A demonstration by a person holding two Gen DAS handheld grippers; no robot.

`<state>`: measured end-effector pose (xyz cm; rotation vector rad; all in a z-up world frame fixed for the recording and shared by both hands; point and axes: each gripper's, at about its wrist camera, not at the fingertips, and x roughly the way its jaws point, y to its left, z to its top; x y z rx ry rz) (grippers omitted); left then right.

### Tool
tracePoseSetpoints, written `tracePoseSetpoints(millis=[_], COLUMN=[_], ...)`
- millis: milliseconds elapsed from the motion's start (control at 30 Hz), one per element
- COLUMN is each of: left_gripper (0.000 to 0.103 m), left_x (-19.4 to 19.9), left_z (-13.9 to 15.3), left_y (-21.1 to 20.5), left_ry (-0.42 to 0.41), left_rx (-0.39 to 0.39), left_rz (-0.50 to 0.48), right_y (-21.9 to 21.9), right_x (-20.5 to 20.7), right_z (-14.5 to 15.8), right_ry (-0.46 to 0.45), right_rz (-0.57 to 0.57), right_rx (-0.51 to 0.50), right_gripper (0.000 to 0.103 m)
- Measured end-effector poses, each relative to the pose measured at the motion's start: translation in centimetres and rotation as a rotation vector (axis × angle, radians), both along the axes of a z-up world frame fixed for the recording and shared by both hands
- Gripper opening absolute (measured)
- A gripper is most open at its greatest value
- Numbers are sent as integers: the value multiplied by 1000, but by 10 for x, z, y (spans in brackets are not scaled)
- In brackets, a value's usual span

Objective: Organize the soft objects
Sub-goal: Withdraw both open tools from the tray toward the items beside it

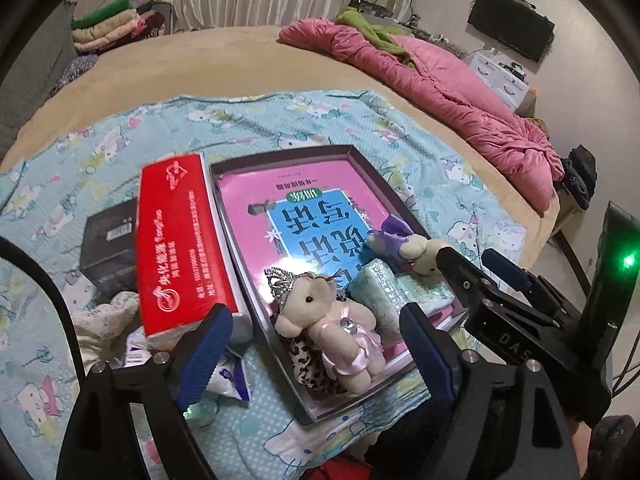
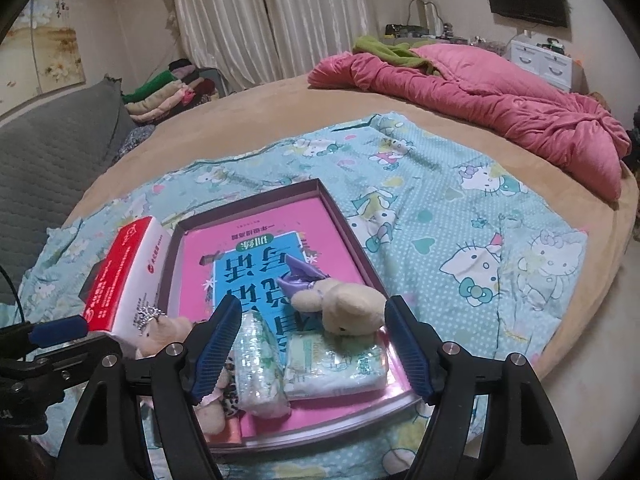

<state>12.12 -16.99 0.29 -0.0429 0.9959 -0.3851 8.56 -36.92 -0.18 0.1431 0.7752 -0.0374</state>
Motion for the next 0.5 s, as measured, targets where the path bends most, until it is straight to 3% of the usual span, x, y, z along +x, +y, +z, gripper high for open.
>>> tracePoseSetpoints(millis=[500], left_gripper=[91], left_x=[-21], left_z=[30], left_y=[20], left_ry=[-60], left_rx=[22], left_rz=[16], right_y=[24], right_x=[-20], right_z=[35], right_ry=[-61], right_rz=[25], right_rx=[-60], right_gripper=[78])
